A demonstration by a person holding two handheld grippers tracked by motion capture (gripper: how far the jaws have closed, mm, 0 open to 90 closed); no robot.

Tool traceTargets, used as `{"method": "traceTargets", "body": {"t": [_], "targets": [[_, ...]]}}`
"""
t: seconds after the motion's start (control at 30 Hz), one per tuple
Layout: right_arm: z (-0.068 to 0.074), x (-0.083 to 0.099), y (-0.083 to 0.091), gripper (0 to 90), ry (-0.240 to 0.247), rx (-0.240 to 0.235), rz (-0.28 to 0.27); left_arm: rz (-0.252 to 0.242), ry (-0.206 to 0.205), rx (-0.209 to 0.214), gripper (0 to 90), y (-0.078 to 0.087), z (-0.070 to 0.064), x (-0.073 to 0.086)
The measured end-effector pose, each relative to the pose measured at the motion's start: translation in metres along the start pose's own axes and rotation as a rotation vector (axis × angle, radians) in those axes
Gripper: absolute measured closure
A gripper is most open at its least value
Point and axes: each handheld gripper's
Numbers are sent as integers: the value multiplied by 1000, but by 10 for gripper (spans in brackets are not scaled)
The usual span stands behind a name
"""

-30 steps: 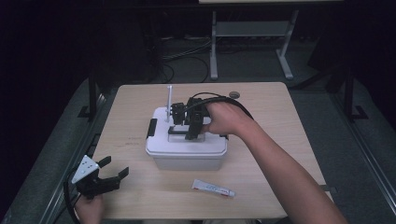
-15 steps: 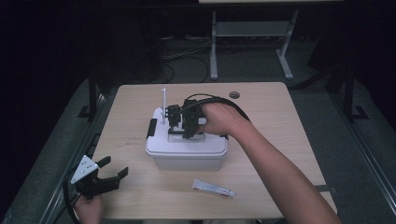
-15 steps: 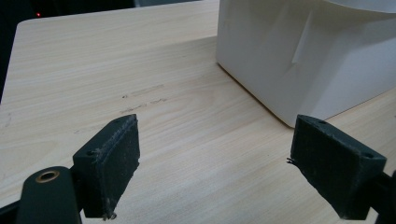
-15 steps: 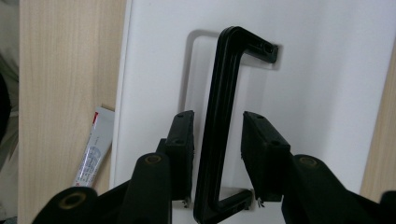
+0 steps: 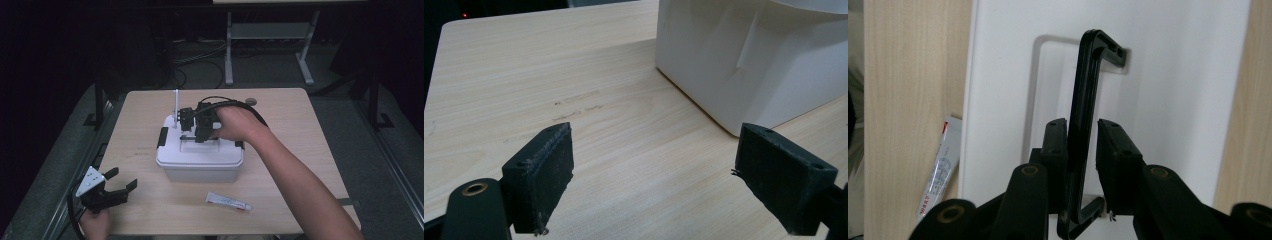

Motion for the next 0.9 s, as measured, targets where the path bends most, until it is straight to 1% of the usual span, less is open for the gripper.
{"method": "traceTargets", "body": {"t": [0.03,0.17,0.33,0.4,0.53,0.67,0.9], "targets": [[-2,-1,3,756,-5,18,3,1,-1,1,150,0,0,0],[-6,-4,5,769,-14,31,15,2,0,1,150,0,0,0],[-13,-4,1,782,-33,26,30,-1,3,0,151,1,1,0],[-15,-4,0,791,-32,25,33,-3,4,0,150,1,1,1],[-17,-5,-2,803,-41,13,28,-1,2,-1,150,0,1,0],[-18,-6,-3,821,-46,2,33,-2,2,-1,150,0,0,0],[-21,-5,-2,831,-60,-7,25,-3,3,-1,150,1,1,1]]}}
Point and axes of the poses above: each handheld gripper's, and its own axes: y roughly backward along the jaws, x roughly out of its underside, z roughly to its left, and after that the axes turned 15 degrees about -y, right-handed
